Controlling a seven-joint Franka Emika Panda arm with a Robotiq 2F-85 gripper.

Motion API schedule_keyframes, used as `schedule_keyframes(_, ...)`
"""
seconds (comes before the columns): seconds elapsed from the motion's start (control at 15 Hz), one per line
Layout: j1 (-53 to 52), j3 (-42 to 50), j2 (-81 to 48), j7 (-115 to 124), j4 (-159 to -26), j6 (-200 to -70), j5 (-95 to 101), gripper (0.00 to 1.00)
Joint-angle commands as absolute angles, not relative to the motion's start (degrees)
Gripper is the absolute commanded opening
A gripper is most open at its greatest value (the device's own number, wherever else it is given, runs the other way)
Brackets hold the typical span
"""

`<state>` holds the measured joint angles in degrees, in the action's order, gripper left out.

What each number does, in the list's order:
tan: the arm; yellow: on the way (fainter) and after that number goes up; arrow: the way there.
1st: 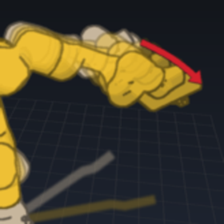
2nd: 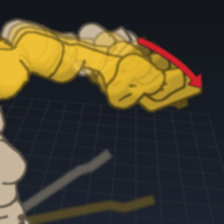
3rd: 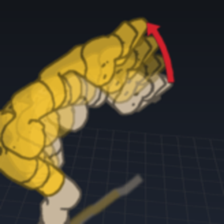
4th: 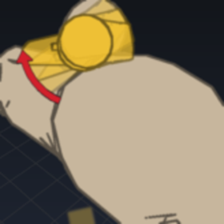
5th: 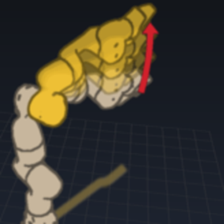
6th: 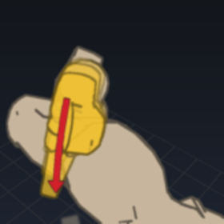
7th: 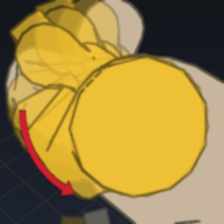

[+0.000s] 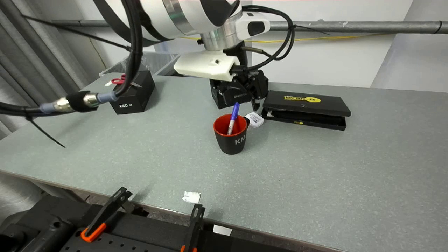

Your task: Take the marker out of the cup

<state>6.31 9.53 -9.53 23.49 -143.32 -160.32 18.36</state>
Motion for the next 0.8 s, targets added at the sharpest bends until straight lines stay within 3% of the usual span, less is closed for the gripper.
schedule_keyframes(0.0,3.72,11.55,-12.30,25.36,-141.84,-163.21,18.27,1.00)
schedule_keyframes(0.07,3.35,11.80,-12.64,25.40,-141.71,-163.32,18.24,0.99)
schedule_keyframes(0.13,2.98,12.00,-13.10,25.51,-141.52,-163.59,18.24,0.75)
schedule_keyframes(0.27,2.15,12.54,-13.82,25.95,-141.34,-163.99,18.55,0.73)
schedule_keyframes(0.73,0.67,13.67,-14.62,25.46,-141.10,-164.67,17.14,0.18)
